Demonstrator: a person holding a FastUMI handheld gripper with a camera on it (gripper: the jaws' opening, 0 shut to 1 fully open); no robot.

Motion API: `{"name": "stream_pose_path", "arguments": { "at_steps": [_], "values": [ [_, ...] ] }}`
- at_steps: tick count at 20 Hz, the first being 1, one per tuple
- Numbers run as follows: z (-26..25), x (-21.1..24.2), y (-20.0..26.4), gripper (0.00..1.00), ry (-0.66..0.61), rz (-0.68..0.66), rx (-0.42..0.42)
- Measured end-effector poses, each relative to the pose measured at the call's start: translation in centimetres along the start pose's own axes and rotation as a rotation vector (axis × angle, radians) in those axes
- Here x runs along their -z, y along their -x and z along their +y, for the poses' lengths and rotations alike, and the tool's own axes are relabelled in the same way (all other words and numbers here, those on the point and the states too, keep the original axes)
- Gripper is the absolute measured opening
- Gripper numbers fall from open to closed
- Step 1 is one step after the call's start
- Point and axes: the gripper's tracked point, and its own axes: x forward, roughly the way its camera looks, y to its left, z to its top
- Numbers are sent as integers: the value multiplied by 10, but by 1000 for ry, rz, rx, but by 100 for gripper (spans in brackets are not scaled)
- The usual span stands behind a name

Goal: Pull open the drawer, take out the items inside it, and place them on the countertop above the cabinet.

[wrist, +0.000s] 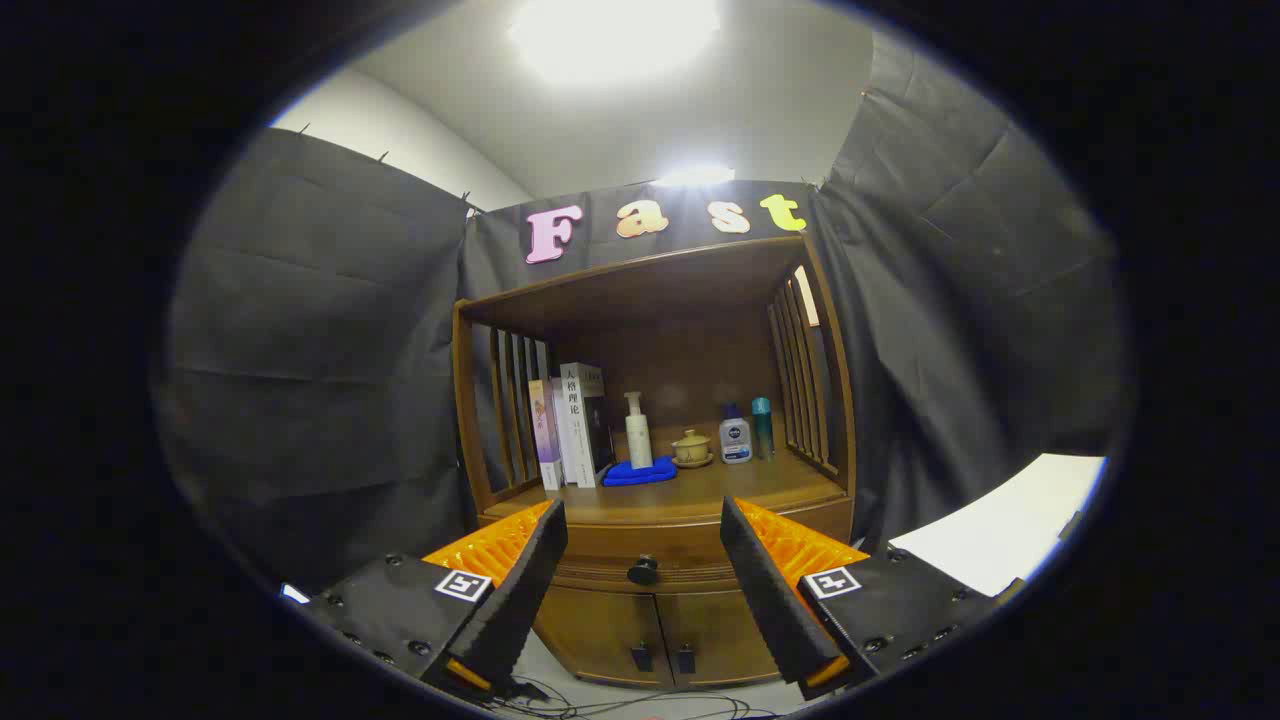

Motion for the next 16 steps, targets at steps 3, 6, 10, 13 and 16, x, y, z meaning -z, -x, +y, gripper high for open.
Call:
{"name": "stream_pose_path", "arguments": {
  "at_steps": [3, 6, 10, 13, 16],
  "values": [
    [10, -13, -8, 97, -12, -34, -22],
    [22, -47, -32, 98, -40, -94, -47],
    [42, -46, -47, 97, -34, -110, -73],
    [53, -39, -59, 97, -5, -123, -88],
    [70, -13, -73, 98, -3, -113, -122]
  ]
}}
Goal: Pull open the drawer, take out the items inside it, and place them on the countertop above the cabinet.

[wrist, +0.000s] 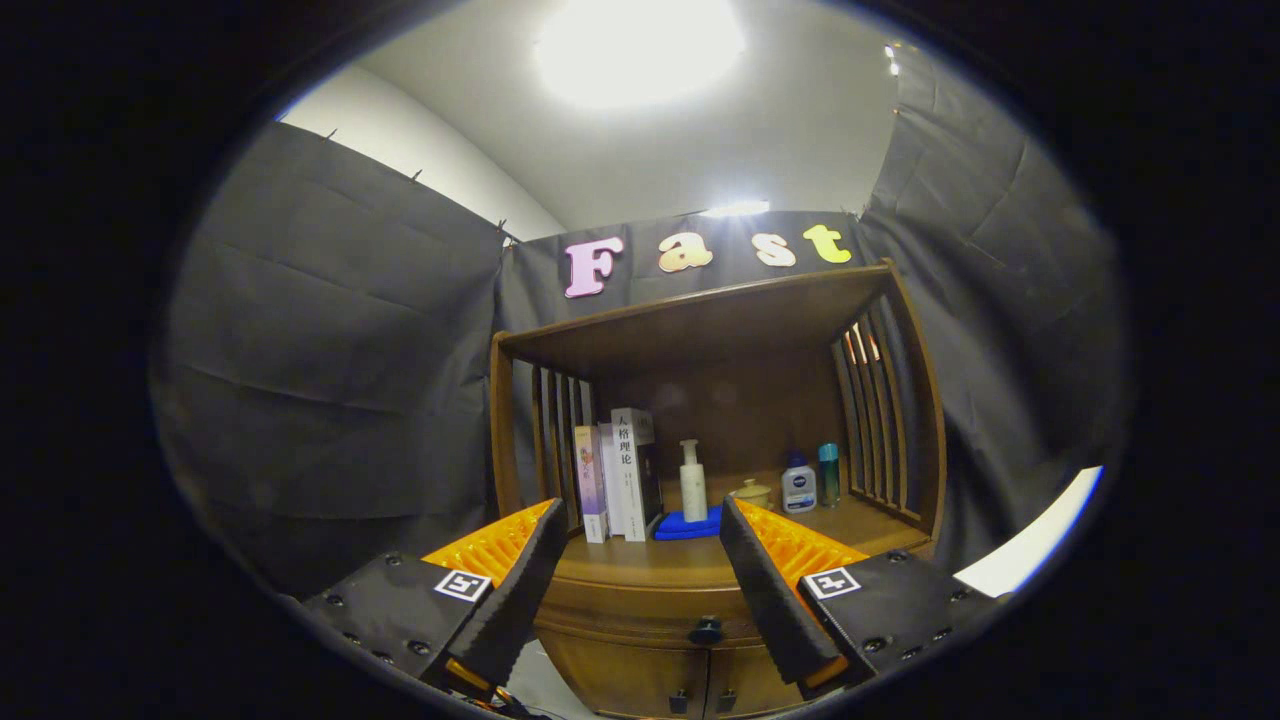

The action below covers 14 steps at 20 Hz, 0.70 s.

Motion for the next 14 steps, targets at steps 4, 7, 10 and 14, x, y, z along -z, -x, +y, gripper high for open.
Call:
{"name": "stream_pose_path", "arguments": {
  "at_steps": [4, 7, 10, 14],
  "values": [
    [1, 43, 1, 97, 21, 49, -30],
    [-5, 58, 1, 98, -14, 89, -35],
    [-20, 61, 0, 98, -56, 98, -6],
    [-27, 57, -3, 97, -58, 83, 18]
  ]
}}
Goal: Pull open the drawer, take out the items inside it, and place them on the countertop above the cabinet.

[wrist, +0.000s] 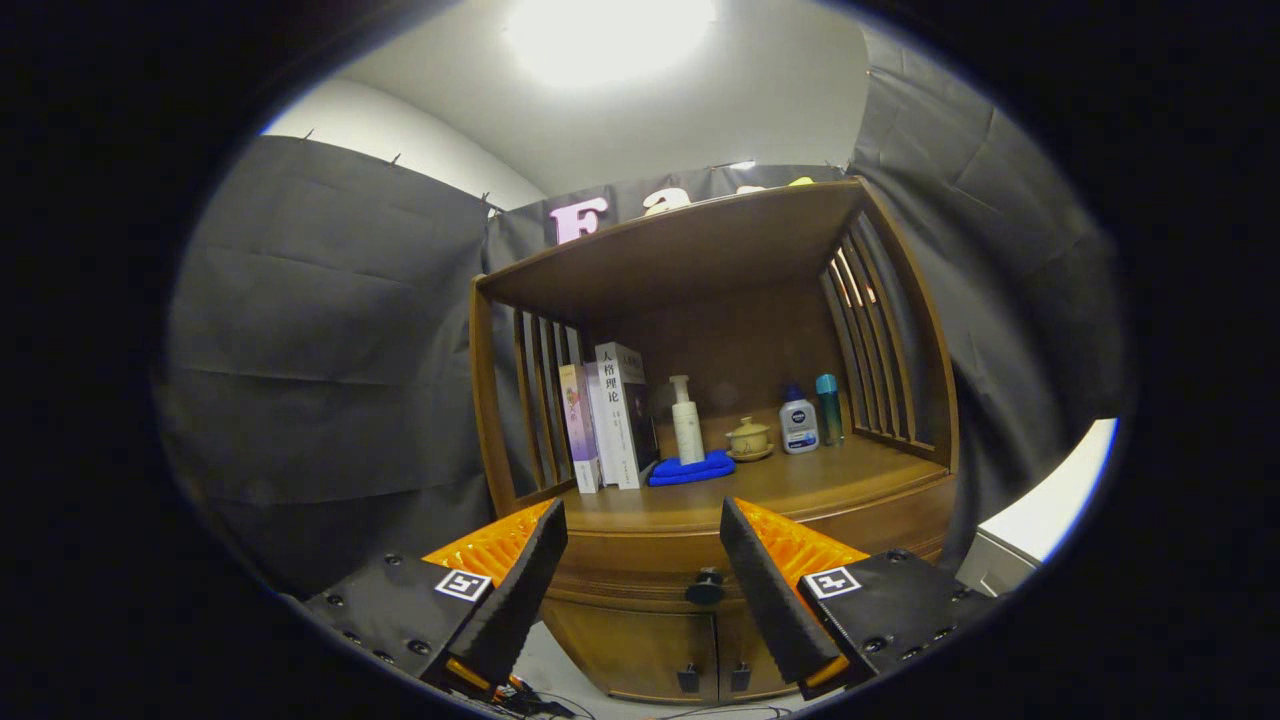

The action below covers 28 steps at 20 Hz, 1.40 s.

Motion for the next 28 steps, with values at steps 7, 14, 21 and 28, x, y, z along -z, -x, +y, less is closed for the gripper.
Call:
{"name": "stream_pose_path", "arguments": {
  "at_steps": [7, 14, 21, 28],
  "values": [
    [-15, 15, -30, 98, 38, 2, 77],
    [-38, 60, -87, 98, 34, 107, 148],
    [-47, 112, -101, 98, 38, 185, 175],
    [-53, 149, -106, 97, 38, 240, 190]
  ]
}}
